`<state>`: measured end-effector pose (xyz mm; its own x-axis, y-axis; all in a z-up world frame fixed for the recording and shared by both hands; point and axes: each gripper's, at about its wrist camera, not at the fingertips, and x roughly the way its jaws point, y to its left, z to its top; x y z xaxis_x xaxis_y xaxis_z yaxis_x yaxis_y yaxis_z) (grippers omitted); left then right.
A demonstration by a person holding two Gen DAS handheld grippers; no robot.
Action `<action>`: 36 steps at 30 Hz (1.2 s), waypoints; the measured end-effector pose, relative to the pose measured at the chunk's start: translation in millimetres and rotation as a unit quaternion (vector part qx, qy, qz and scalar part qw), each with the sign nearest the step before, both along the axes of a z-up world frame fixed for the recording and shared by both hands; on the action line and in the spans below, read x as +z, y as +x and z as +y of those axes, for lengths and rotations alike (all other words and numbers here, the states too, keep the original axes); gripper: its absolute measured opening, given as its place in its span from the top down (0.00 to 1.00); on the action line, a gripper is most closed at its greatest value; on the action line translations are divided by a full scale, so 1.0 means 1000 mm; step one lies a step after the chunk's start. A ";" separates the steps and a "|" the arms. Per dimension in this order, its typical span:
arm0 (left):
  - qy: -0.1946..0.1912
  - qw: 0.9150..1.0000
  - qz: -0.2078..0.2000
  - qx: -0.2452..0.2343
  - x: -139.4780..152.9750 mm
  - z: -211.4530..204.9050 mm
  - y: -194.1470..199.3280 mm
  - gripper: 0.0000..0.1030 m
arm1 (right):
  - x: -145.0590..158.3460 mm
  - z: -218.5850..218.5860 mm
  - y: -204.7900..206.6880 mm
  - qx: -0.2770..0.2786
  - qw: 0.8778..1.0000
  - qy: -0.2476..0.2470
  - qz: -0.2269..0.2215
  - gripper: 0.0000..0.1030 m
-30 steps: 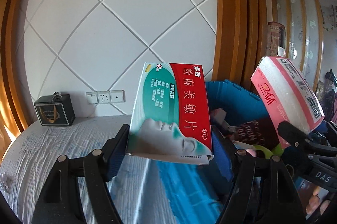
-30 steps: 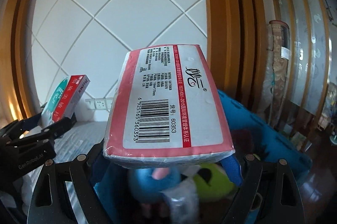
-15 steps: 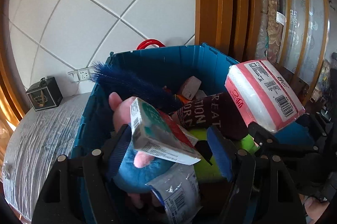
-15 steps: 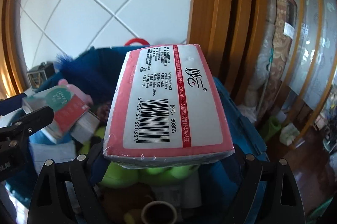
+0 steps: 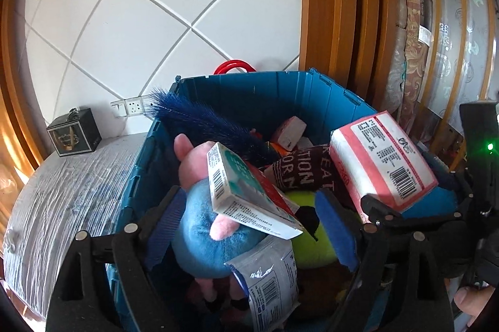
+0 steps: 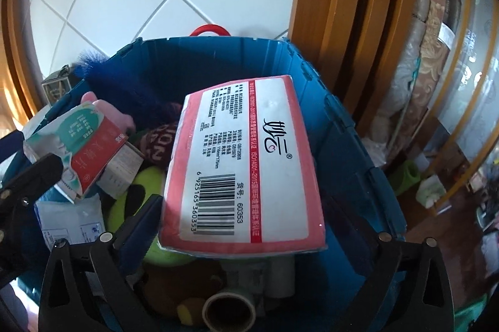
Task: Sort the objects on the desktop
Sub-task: 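Open both tools to drop the box and tissue pack into the bin, then pull both tools back from the filled blue bin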
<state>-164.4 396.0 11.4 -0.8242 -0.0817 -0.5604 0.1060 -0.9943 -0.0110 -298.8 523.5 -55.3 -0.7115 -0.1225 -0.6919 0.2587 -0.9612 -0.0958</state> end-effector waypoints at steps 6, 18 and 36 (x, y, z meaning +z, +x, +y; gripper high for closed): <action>0.006 0.999 0.037 -0.001 0.015 -0.003 0.030 0.03 | 0.010 0.010 0.030 0.012 0.999 -0.014 0.028 0.00; 0.004 0.998 0.056 -0.033 0.025 -0.009 0.099 0.00 | 0.036 0.021 0.114 -0.016 0.996 -0.044 0.071 0.00; 0.026 0.997 0.044 -0.060 0.021 -0.013 0.164 0.00 | 0.041 0.012 0.202 -0.048 0.995 -0.047 0.068 0.00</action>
